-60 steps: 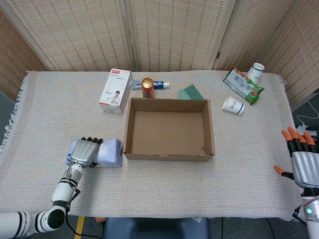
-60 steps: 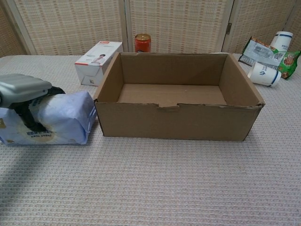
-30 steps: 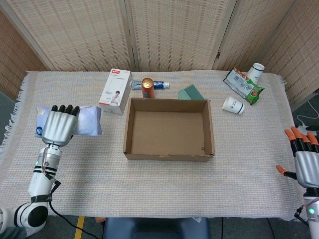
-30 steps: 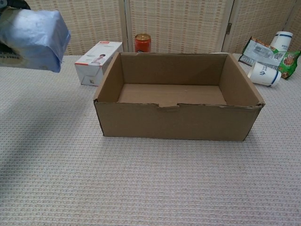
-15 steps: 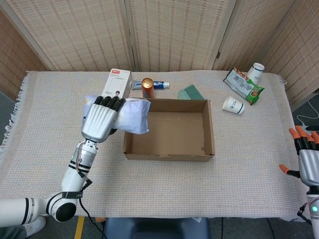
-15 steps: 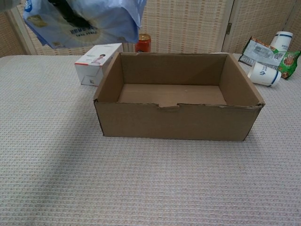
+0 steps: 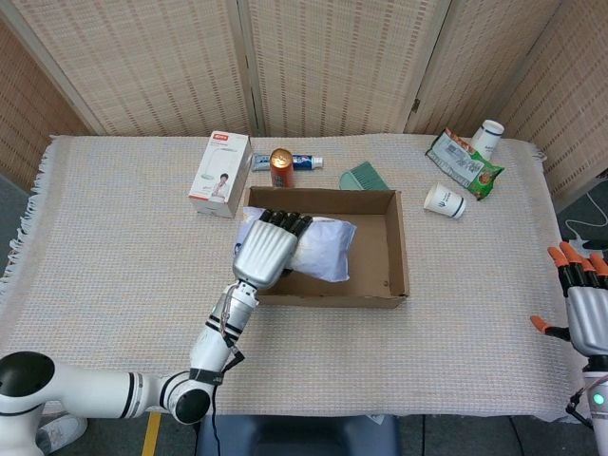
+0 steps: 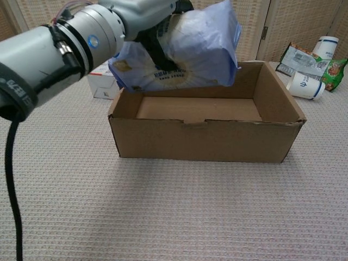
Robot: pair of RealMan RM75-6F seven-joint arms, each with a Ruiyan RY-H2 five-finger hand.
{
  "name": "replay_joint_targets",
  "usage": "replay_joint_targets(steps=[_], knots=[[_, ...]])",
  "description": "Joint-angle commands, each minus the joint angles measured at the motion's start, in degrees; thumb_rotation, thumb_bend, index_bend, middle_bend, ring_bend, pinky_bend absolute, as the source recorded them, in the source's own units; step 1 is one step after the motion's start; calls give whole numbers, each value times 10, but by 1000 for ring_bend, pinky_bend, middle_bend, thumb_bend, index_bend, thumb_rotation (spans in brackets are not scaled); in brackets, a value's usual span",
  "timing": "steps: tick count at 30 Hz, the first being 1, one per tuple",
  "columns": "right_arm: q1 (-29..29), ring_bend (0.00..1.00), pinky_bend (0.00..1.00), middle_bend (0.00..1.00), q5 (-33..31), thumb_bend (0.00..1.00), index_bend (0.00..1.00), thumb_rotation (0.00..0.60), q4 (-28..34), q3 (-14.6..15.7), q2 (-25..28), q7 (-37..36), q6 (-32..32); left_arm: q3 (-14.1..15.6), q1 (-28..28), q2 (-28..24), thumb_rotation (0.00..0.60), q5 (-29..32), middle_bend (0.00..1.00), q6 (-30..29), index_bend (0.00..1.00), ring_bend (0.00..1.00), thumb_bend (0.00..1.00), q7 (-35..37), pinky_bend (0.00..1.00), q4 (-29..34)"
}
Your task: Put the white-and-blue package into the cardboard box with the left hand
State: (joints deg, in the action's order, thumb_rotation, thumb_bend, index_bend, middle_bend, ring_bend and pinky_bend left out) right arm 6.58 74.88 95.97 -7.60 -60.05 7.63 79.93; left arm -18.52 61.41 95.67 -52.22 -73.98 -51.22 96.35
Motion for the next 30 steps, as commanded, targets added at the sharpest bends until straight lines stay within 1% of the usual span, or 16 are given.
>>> replay_joint_targets(steps=[1,2,5,8,9,11,13,14,15,16,19,26,28,30], knots=[[0,0,0,0,1,1,45,600,2,0,0,1,2,-16,31,62,600,-9,538,9,549,465,258,22,582,-70],[0,0,0,0,0,1,45,600,2,0,-1,1,2,-21,37,81,600,-17,538,4,550,466,258,32,582,-96],[0,0,0,0,-5,2,45,600,0,-2,0,1,0,-31,44,112,600,-29,539,-6,552,467,258,48,584,-138],[1,0,0,0,-7,2,45,600,1,-2,0,0,-1,-37,47,131,600,-38,538,-11,546,466,258,63,581,-165],[1,0,0,0,-7,2,45,600,1,-2,0,0,-1,-37,46,134,600,-39,522,-10,525,451,258,66,566,-169],[1,0,0,0,-6,3,45,600,1,-1,0,0,-1,-35,44,135,600,-38,437,0,430,375,247,72,498,-174],[1,0,0,0,-7,2,45,600,0,-2,0,1,-2,-32,41,128,600,-28,265,19,226,210,225,71,350,-165],[1,0,0,0,-9,2,45,600,0,-2,0,1,-3,-31,39,121,600,-21,142,28,103,103,209,66,230,-157],[2,0,0,0,-9,2,45,600,0,-2,0,2,-3,-32,38,117,600,-19,53,32,23,29,196,66,136,-152],[2,0,0,0,-10,2,45,600,1,-2,0,2,-3,-34,37,115,600,-19,12,33,0,2,188,67,86,-148],[2,0,0,0,-10,2,45,600,2,-2,0,3,-3,-36,33,110,600,-19,0,32,0,0,176,69,54,-142],[3,0,0,0,-12,5,45,600,2,-1,0,6,-5,-38,18,92,600,-6,0,29,0,0,170,64,49,-112],[3,0,0,0,-13,3,45,600,1,-1,-1,7,-6,-41,9,83,600,3,0,18,0,0,171,59,49,-88],[4,0,0,0,-14,2,46,600,1,-1,-1,6,-7,-44,-4,69,600,15,0,0,0,0,174,48,49,-49]])
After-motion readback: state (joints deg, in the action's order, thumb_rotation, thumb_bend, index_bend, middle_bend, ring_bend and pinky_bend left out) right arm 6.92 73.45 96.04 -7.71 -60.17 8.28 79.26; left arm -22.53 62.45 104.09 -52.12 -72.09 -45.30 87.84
